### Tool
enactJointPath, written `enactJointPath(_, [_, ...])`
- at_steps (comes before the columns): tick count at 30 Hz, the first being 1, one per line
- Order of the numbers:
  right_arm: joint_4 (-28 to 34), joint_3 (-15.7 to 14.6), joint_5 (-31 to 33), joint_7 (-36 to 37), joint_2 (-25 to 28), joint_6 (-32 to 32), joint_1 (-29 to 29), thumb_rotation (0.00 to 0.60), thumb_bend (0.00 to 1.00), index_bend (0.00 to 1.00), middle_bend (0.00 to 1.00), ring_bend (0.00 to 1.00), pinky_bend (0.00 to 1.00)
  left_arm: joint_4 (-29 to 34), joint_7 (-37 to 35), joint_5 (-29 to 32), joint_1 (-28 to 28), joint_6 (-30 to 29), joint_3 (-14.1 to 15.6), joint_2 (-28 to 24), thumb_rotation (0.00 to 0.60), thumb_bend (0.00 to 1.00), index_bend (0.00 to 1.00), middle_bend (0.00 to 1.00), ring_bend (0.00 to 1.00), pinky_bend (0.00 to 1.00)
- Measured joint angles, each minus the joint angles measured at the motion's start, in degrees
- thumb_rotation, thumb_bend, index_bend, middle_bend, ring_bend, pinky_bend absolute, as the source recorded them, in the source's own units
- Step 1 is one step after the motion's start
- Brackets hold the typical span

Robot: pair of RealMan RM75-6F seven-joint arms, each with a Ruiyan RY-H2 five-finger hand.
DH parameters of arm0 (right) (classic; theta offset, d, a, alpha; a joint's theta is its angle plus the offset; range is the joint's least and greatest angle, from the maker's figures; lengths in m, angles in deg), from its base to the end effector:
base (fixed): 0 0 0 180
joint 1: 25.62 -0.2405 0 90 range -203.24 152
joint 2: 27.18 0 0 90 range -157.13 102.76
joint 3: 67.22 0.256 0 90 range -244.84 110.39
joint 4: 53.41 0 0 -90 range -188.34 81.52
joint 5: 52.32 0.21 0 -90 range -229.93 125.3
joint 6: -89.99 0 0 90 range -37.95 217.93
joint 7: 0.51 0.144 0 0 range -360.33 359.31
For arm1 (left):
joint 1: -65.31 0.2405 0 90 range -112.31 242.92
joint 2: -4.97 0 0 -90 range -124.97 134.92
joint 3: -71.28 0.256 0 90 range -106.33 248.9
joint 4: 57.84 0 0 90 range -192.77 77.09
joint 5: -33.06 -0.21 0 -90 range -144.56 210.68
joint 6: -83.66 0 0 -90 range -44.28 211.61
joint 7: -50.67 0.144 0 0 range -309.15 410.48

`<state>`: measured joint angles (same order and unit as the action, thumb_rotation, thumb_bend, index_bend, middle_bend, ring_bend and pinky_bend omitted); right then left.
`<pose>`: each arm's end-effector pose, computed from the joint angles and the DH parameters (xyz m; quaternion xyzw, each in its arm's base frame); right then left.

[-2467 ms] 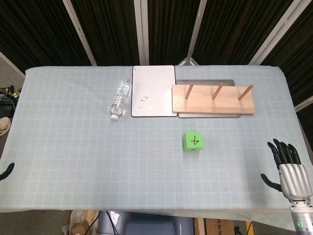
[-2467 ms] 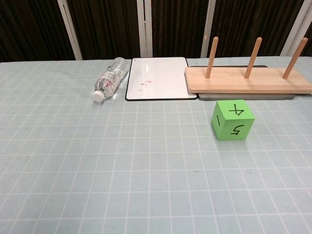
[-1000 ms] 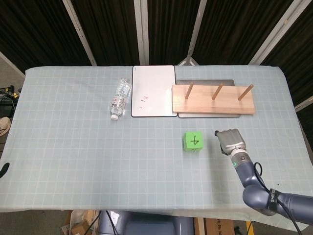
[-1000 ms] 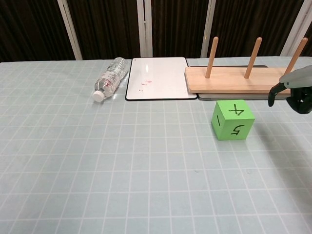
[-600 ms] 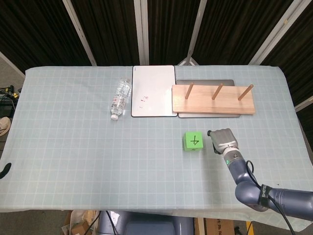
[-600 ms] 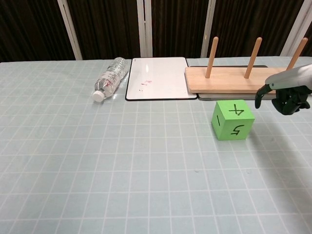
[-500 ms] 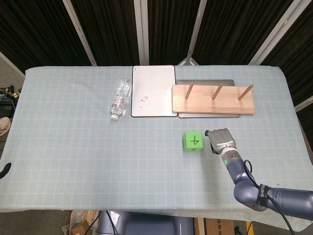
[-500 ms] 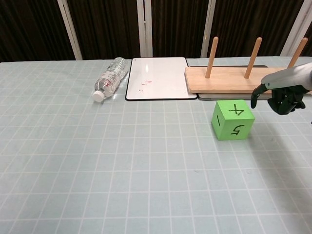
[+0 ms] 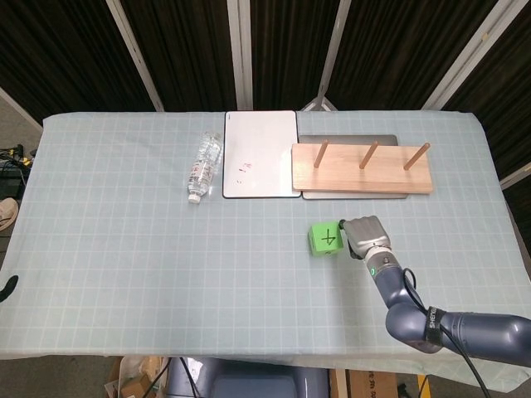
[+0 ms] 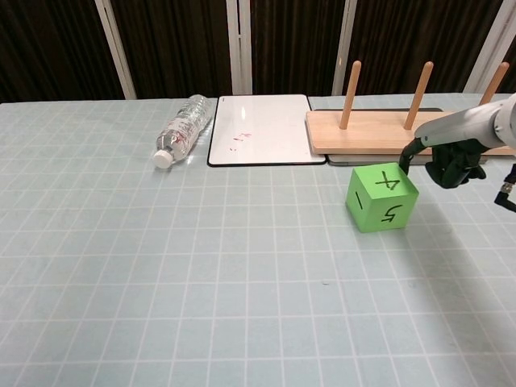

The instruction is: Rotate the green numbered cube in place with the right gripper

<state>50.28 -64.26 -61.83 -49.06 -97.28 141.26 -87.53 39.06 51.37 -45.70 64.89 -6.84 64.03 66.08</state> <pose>-0.1494 -0.3542 0.0426 0.7577 -0.4377 0.1127 0.4707 -0.3177 0.1690 0.1982 -0.5047 -0.3879 -0.3982 0.6605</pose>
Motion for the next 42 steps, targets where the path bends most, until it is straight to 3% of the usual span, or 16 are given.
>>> enactJointPath(16, [-0.78, 0.05, 4.26, 0.65, -1.92, -0.62, -4.77, 0.6, 0.86, 0.25, 0.83, 0.74, 0.62, 0.05, -0.12, 0.12, -0.02, 0.08, -0.05, -0.11, 0.6, 0.31, 0.1, 0.0, 0.0, 0.0])
enactJointPath(33, [-3.32, 1.82, 4.45, 0.74, -8.77, 1.71, -9.45, 0.6, 0.86, 0.25, 0.83, 0.74, 0.62, -0.01, 0.11, 1.11, -0.44, 1.14, -0.29, -0.21, 0.6, 0.31, 0.1, 0.0, 0.0, 0.0])
enactJointPath(42, [-1.24, 2.36, 5.52, -1.18, -10.47, 3.58, -12.11, 0.6, 0.86, 0.25, 0.83, 0.74, 0.62, -0.14, -0.39, 1.56, -0.45, 1.24, -0.53, -0.41, 0.6, 0.31, 0.1, 0.0, 0.0, 0.0])
